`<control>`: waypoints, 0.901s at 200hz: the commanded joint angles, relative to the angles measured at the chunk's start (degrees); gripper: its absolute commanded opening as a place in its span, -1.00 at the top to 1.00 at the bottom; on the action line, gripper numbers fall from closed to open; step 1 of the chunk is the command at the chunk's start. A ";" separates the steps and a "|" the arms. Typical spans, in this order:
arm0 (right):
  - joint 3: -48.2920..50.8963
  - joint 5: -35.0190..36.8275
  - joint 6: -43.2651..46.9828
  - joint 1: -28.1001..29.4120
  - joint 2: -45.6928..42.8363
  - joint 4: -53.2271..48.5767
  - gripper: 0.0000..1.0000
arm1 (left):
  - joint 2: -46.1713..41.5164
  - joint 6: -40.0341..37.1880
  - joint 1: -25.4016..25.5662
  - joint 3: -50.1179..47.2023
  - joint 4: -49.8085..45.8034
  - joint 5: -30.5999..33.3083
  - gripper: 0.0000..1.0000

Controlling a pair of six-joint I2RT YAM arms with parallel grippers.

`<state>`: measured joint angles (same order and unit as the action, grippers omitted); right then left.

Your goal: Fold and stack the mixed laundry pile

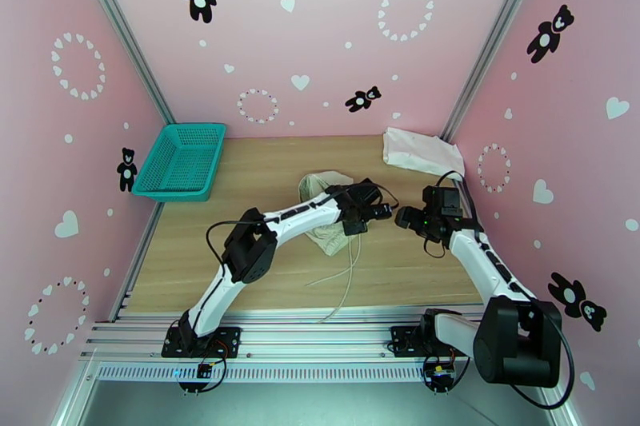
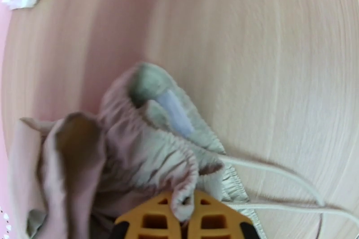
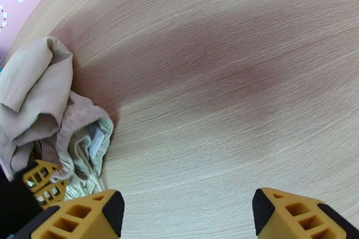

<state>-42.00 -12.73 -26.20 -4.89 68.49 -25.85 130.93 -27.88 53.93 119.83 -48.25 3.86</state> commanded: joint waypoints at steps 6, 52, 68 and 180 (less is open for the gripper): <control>-1.08 -5.09 -1.36 0.00 -1.74 -0.04 -0.61 | -12.38 10.56 -4.31 9.78 0.31 -4.54 1.00; -0.62 -9.29 -2.33 6.12 -3.07 4.16 -0.58 | -20.93 18.44 -9.04 13.67 1.76 -10.42 1.00; -0.11 -11.14 -2.06 8.75 -4.01 5.87 -0.54 | -21.83 19.26 -9.46 14.97 1.03 -7.22 1.00; 2.03 -11.38 3.85 17.24 -25.67 -3.50 -0.69 | -22.12 18.78 -9.70 14.02 -2.08 0.15 1.00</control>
<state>-38.46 -21.50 -23.38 11.92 46.00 -23.94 110.19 -9.96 44.42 135.48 -51.57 0.73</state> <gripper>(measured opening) 0.842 0.066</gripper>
